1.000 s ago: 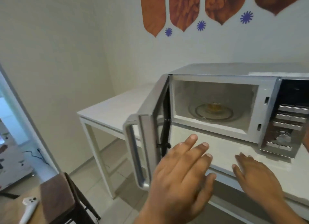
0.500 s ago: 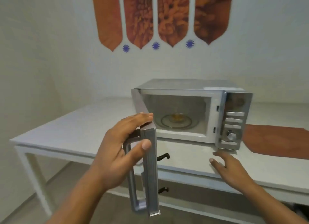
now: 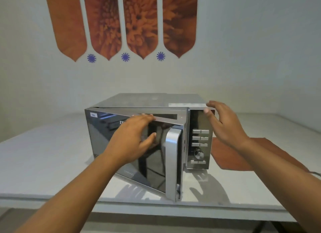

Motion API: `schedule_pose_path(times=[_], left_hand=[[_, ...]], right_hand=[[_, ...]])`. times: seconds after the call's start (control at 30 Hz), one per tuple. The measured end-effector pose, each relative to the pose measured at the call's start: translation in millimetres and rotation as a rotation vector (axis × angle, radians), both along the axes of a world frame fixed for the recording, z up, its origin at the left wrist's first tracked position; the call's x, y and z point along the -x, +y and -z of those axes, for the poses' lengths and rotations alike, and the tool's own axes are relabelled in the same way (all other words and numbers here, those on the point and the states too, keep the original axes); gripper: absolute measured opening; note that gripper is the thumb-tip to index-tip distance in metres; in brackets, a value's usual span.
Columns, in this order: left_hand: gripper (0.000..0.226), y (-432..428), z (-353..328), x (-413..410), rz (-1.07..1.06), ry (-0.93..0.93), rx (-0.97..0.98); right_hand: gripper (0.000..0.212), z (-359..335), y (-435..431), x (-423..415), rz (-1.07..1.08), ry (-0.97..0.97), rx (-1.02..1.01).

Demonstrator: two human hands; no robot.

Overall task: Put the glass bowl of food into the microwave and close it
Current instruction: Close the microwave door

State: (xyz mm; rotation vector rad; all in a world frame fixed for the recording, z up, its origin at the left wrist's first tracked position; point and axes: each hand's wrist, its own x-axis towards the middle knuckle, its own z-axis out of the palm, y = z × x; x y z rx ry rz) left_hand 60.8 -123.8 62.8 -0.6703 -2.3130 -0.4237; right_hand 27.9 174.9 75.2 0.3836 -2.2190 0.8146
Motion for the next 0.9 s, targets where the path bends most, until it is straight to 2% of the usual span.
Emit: schedule_pose_path(times=[0.1,0.23,0.4,0.6,0.77,0.9], left_hand=[[0.061,19.8,2.7,24.4,-0.060,0.023,0.063],[0.078,31.1,12.3,48.7,-0.127,0.004,0.135],[0.093,43.6,18.5,69.1,-0.230,0.019,0.199],[0.091,56.4,24.8,82.4,-0.283,0.025,0.160],[0.094,62.0,25.4,95.6,-0.305,0.007,0.158],[0.095,63.7,27.6,95.7,-0.305,0.006,0.152]], right_hand=[[0.084,-12.0,-3.3,20.8,0.029,-0.050,-0.100],[0.101,-10.5,-14.0,37.1,0.025,-0.170,-0.335],[0.124,2.1,-19.6,46.5,0.159,-0.053,-0.487],[0.115,16.7,-18.0,55.2,0.192,0.014,-0.469],[0.098,20.4,-27.3,58.3,0.248,0.067,-0.405],[0.097,21.5,-29.8,56.2,0.259,0.073,-0.379]])
